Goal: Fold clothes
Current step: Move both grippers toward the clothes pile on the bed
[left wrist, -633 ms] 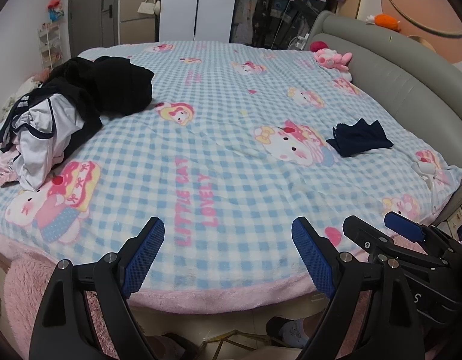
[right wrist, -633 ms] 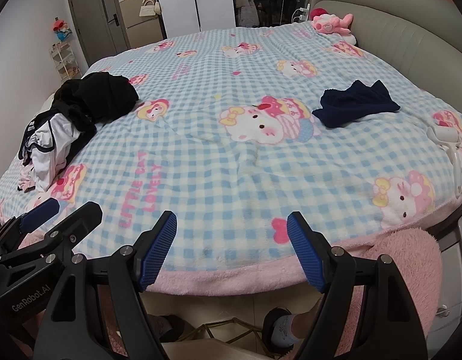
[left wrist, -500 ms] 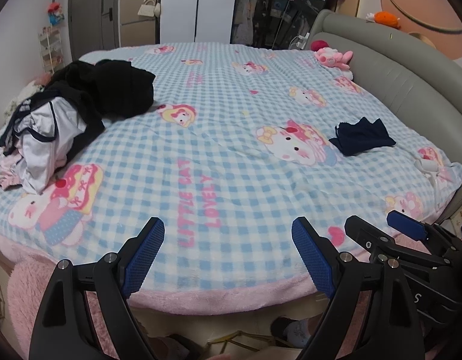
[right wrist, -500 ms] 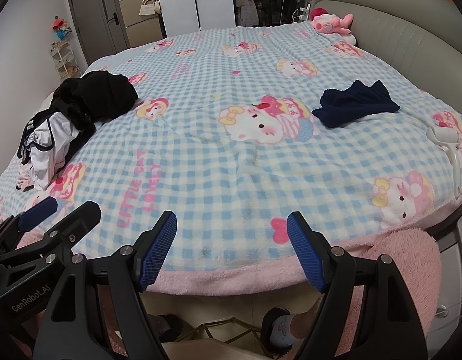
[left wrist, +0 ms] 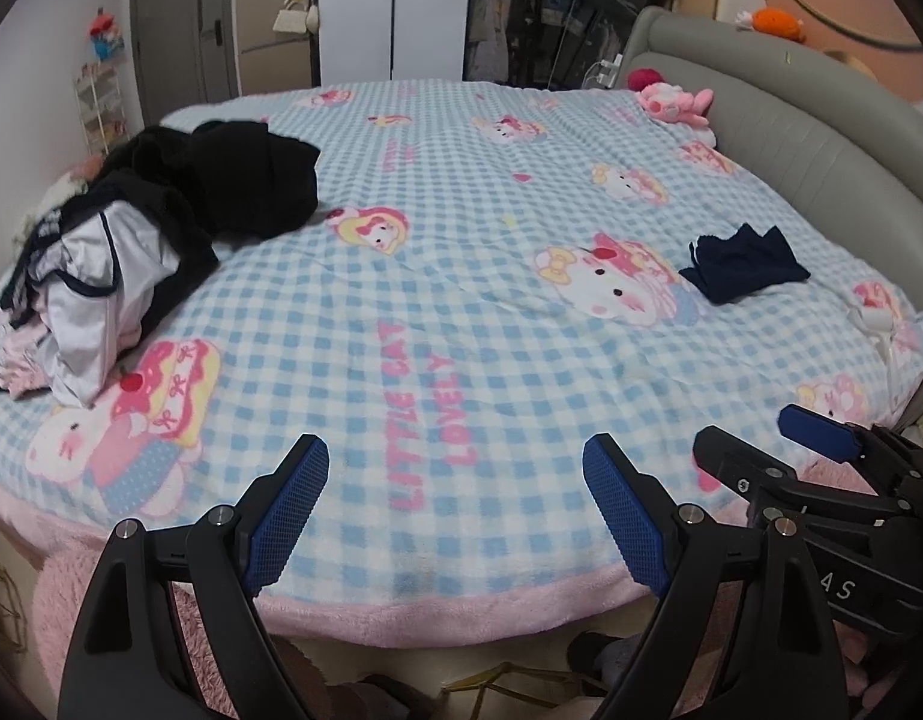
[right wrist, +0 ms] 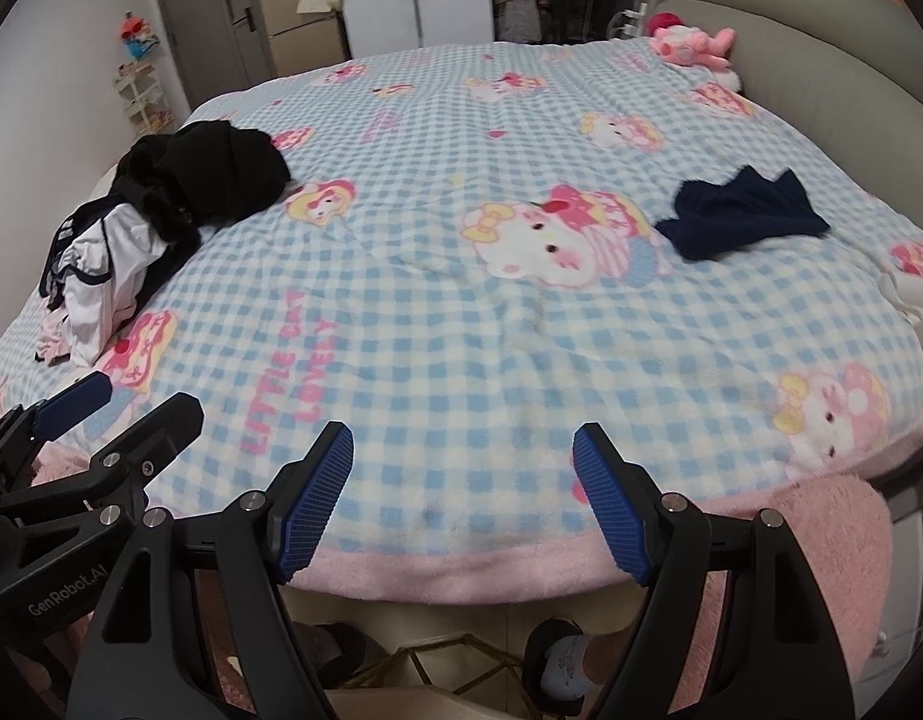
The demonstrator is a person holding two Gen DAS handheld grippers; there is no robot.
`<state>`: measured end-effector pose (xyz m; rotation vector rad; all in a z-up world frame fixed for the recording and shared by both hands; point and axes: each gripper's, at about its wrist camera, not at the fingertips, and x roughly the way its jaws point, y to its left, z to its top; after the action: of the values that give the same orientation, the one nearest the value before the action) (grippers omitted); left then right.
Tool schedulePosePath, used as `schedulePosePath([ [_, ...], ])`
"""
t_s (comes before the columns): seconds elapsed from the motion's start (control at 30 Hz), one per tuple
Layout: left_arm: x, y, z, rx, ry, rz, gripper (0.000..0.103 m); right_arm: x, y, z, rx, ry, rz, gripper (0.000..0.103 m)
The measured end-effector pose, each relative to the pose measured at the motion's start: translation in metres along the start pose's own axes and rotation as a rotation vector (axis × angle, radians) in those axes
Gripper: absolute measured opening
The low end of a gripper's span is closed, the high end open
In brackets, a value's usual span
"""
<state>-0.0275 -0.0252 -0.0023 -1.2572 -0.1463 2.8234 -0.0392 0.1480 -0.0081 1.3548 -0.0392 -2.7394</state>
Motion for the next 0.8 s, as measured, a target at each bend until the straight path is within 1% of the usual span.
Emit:
schedulePosePath([
  [0.07,0.001,0.011,0.003,-0.02,0.001,0.0,0.089,0.006,0.01,0.007,-0.029,0.001,0.005,0.078],
  [0.2,-0.006,0.034,0.017,-0.04,-0.027,0.035,0.089,0.014,0.035,0.027,-0.088,-0.005,0.01,0.078],
  [0.47,-0.023,0.087,0.045,-0.105,-0.085,0.085,0.089,0.011,0.095,0.065,-0.192,-0.045,0.044,0.078],
  [0.8,-0.031,0.161,0.063,-0.178,-0.123,0.129,0.089,0.02,0.174,0.096,-0.314,-0.081,0.067,0.078],
])
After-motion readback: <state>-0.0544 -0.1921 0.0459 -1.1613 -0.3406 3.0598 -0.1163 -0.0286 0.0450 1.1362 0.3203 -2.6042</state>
